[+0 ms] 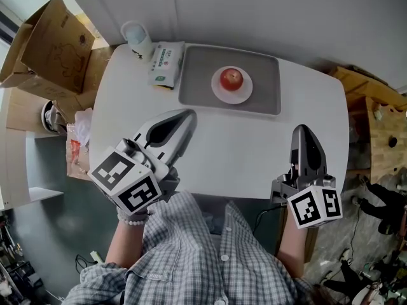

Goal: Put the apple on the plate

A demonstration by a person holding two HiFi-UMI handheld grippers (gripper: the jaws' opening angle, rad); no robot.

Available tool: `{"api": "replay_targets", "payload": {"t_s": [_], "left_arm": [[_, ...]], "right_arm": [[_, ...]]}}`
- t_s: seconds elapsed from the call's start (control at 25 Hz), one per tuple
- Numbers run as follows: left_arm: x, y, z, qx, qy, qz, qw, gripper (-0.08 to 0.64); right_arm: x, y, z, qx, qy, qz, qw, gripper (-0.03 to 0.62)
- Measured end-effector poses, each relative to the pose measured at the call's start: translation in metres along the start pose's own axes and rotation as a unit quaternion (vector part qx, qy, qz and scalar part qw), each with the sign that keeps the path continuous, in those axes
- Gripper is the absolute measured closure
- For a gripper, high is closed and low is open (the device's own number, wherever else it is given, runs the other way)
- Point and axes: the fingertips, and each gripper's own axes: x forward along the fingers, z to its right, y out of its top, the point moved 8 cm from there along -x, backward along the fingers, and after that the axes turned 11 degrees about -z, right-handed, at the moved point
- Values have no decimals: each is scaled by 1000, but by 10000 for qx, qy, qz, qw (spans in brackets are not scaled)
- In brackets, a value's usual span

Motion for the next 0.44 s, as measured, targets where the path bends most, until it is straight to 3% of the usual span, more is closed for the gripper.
{"api": "replay_targets", "payload": {"t_s": [0.24, 0.44], "left_arm": [[1, 0, -2, -456, -317, 158, 9983, 552], [6, -1, -1, -115, -134, -4, 9998, 552]], "right_arm": [[3, -6, -1, 38, 54, -121, 9999, 569], [7, -9, -2, 22, 77, -205, 9998, 569]]}}
